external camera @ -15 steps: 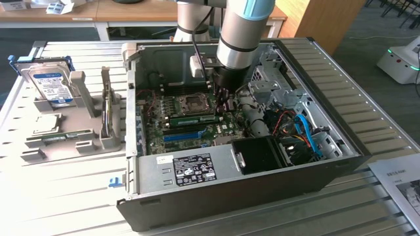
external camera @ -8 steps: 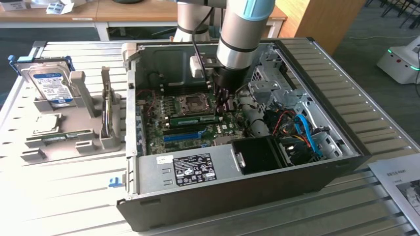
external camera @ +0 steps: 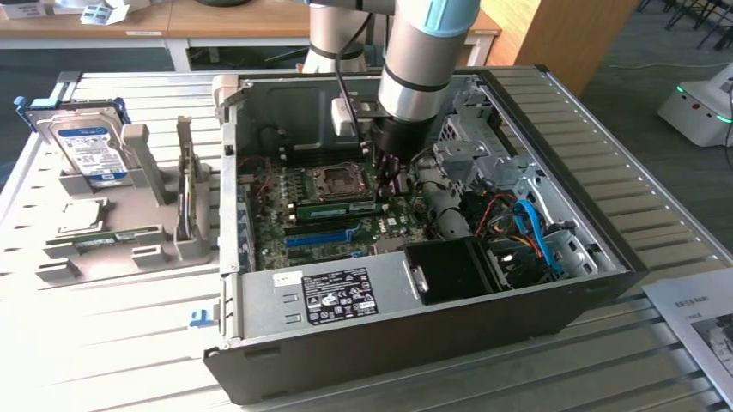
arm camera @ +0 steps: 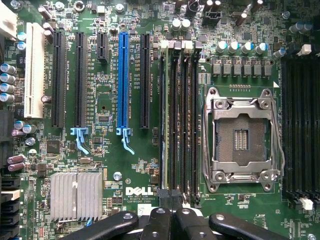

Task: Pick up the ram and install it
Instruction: 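Press down the ram until it locks into place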

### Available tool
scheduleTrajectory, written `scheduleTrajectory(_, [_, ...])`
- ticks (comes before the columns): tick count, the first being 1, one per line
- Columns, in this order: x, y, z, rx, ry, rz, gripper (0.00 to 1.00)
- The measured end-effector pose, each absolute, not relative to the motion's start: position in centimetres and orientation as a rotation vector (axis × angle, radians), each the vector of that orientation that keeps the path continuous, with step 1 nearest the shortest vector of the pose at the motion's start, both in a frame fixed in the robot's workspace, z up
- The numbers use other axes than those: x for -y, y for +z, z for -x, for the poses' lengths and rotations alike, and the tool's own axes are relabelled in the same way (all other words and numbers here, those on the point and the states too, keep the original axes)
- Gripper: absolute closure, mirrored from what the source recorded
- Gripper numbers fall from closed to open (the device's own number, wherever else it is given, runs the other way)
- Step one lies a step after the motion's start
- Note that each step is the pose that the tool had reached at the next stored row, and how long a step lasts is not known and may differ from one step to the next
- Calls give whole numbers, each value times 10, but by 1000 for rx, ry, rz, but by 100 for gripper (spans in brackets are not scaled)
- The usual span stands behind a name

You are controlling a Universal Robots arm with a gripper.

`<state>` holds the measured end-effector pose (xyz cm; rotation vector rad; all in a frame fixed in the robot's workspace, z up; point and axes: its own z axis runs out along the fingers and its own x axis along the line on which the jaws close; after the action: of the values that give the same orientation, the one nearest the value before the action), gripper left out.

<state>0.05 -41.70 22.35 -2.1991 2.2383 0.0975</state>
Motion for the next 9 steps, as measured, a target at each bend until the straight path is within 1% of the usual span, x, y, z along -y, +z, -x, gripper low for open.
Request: scheduleTrajectory(9, [417, 223, 0, -2238, 98, 2199, 90])
